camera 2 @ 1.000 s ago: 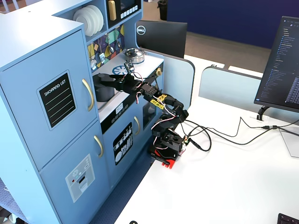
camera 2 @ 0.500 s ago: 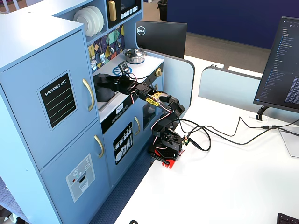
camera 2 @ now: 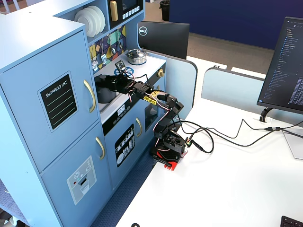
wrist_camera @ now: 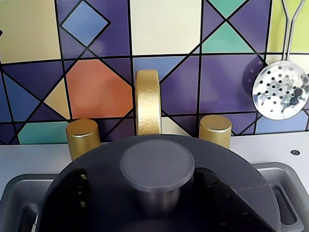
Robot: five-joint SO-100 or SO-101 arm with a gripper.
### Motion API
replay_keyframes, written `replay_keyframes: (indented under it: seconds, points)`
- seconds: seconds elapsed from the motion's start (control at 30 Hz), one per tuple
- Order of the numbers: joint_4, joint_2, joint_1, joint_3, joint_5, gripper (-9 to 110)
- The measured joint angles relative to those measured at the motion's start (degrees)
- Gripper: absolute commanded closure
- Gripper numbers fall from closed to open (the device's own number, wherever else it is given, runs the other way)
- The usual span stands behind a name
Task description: Take off the lid from the gray recipient and place it on the counter
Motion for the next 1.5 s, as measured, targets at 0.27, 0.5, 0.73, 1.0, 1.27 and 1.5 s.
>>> replay_keyframes:
  seconds: [0.27, 0.5, 0.73, 1.0, 1.27, 1.5]
  points:
    - [-3.3, -1.1, 0.0, -0.3, 0.1, 102]
    - [-4.8, -1.1, -0.1, -0.4, 0.9, 102]
    - [-3.9, 0.2, 0.2, -4.7, 0.6, 102]
    - [-0.8, 3.0, 5.2, -5.1, 0.9, 102]
    - [1.1, 3.3, 18.6, -5.3, 2.3, 102]
    - [-1.7, 1.9, 27.3, -2.1, 2.3, 102]
